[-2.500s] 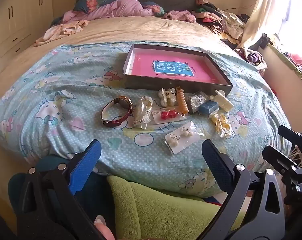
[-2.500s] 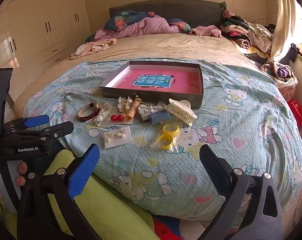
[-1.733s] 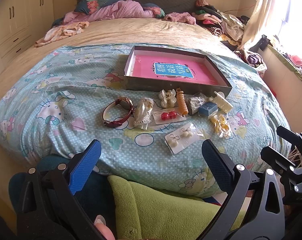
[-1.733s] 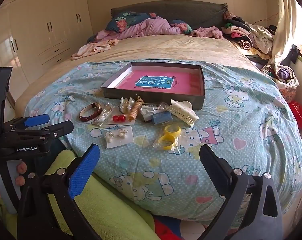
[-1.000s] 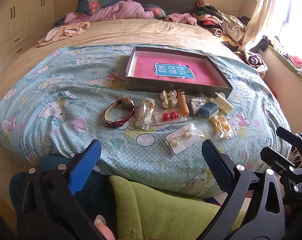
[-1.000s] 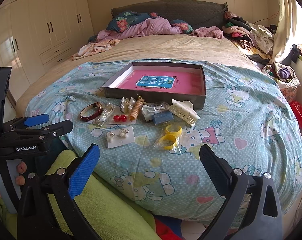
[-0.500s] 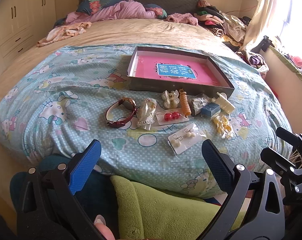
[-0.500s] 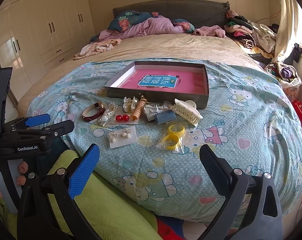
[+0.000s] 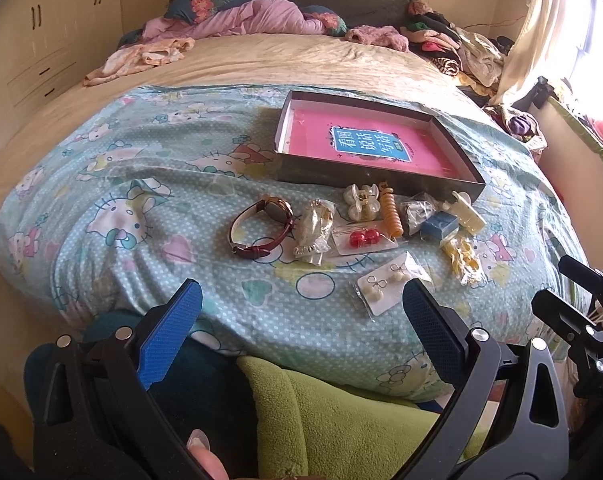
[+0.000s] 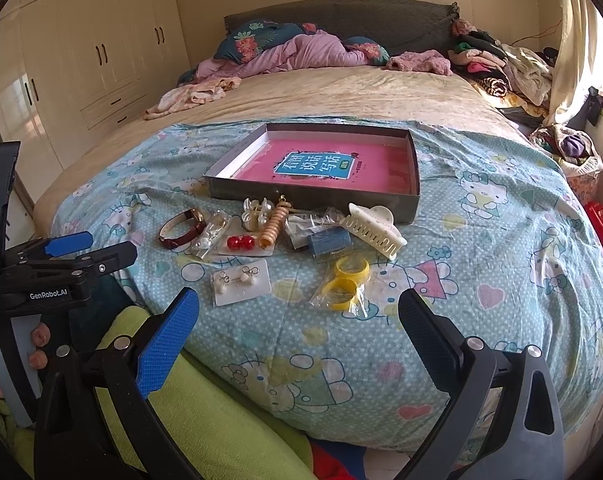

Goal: Organize jewelry

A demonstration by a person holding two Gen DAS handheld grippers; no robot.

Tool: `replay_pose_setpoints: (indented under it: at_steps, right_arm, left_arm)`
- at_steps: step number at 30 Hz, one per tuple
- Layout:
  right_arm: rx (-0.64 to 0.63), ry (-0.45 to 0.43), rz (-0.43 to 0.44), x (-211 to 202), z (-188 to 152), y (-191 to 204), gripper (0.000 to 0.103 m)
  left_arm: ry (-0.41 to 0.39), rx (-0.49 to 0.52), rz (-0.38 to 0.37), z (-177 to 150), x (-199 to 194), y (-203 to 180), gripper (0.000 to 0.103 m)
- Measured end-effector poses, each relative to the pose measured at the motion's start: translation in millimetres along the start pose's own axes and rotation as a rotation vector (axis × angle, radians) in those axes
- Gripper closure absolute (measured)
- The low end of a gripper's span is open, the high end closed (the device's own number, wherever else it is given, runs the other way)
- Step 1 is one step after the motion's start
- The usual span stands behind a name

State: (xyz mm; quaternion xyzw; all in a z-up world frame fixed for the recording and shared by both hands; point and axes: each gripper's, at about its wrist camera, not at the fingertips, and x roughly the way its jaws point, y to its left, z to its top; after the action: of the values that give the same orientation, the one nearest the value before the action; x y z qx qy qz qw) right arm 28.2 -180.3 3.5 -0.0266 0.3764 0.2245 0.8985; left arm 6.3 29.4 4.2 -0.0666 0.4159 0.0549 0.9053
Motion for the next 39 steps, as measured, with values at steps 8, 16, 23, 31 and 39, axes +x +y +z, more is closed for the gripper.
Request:
replay_pose_setpoints:
  at_steps: [8, 16, 23, 31, 39]
  right_arm:
    - [0.007, -0.005, -0.005, 14, 12, -9, 0.004]
    - [0.015, 0.009, -0.010, 31, 19, -18, 0.004]
    - [0.012, 0.028, -0.013, 45, 21, -25, 0.004]
    - [0.013, 0.056, -0.010, 61, 20, -27, 0.004]
    - [0.020, 0.093, -0.011, 79, 15, -31, 0.004]
  left_arm:
    - [0.005, -0.059, 0.051, 4, 13, 29, 0.009]
    - [0.020, -0.118, 0.077, 7, 28, 58, 0.009]
    - [0.061, -0.096, 0.070, 10, 51, 64, 0.009]
    - [0.117, -0.039, 0.015, 23, 90, 57, 0.009]
    - [0.155, 0.009, -0.011, 33, 122, 51, 0.009]
